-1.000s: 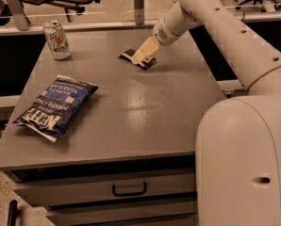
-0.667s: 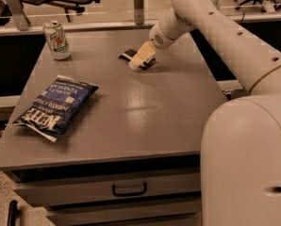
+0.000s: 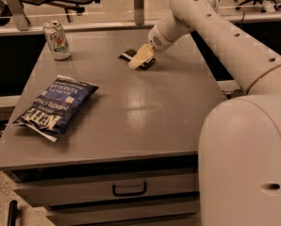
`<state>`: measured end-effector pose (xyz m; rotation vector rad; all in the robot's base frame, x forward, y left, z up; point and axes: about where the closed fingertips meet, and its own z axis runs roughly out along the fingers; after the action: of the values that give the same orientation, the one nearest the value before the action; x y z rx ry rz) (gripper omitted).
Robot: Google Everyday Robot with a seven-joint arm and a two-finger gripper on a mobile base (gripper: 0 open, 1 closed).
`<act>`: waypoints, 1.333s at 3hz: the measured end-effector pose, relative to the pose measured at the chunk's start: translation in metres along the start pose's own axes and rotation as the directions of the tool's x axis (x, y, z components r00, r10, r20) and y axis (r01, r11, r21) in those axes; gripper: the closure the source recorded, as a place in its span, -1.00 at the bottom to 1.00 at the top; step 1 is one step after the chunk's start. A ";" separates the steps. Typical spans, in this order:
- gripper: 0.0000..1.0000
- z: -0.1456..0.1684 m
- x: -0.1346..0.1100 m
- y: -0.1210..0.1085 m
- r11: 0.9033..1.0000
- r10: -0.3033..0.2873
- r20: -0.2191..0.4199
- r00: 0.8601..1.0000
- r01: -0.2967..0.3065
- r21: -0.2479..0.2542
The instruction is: Pick rxbar chocolate
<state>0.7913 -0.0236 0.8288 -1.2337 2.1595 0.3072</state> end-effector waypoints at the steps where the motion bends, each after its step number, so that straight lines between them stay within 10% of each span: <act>1: 0.28 0.002 -0.001 0.001 1.000 -0.001 -0.002 1.000 0.001 -0.003; 3: 1.00 -0.005 -0.006 0.000 1.000 -0.001 -0.002 1.000 0.001 -0.004; 4: 1.00 -0.006 -0.007 0.000 1.000 -0.001 -0.002 1.000 0.001 -0.004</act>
Offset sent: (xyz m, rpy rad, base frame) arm 0.0000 0.0016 -0.0020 -0.0003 0.0029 0.0023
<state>0.7913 -0.0218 0.8383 -1.2369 2.1608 0.3102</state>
